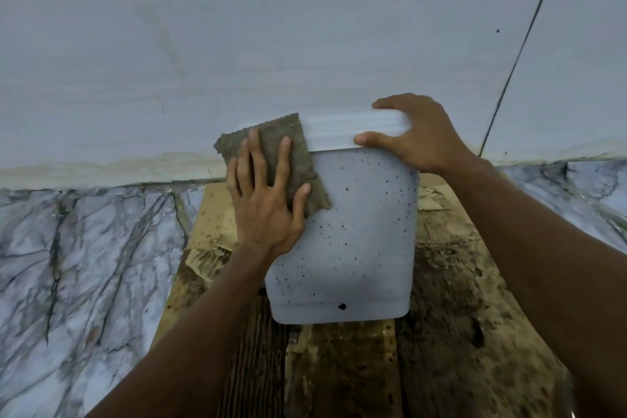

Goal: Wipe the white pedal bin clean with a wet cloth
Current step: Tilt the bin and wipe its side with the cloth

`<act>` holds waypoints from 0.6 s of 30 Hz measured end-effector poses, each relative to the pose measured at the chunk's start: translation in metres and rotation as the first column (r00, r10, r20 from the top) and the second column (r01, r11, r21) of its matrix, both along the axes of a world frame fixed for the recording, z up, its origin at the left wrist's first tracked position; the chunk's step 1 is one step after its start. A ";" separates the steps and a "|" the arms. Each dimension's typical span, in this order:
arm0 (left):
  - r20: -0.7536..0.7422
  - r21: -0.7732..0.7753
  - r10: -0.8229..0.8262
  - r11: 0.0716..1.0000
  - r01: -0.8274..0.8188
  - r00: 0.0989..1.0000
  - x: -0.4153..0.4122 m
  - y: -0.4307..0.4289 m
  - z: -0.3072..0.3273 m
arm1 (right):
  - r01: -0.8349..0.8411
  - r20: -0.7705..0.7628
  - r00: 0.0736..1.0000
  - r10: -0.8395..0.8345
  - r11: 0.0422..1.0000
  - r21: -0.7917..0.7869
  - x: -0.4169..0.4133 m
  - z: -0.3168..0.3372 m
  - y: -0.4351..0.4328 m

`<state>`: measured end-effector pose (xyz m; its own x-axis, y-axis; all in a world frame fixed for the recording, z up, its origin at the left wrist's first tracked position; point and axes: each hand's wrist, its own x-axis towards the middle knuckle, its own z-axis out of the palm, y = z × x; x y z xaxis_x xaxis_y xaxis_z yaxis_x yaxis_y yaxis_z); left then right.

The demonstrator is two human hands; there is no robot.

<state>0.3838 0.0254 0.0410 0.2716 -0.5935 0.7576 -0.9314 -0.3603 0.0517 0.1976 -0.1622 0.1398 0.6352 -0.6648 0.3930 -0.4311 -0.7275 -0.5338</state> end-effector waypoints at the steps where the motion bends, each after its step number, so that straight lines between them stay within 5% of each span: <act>1: -0.027 -0.001 -0.014 1.000 0.014 1.000 0.000 -0.002 -0.006 | 0.004 0.002 1.000 -0.004 1.000 0.002 0.002 0.000 -0.003; 9: -0.299 -0.050 0.081 0.994 -0.101 0.951 -0.031 -0.020 -0.040 | -0.034 0.032 0.999 0.035 0.999 -0.023 0.006 -0.003 -0.013; 18: -0.119 0.128 -0.074 0.988 0.089 0.990 -0.101 -0.080 -0.028 | -0.032 0.054 0.998 0.032 0.999 0.006 0.004 -0.009 -0.026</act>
<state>0.2824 -0.0542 0.0133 0.2976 -0.7105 0.6376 -0.9488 -0.2939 0.1153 0.2019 -0.1883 0.1306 0.6344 -0.6471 0.4228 -0.3781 -0.7368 -0.5605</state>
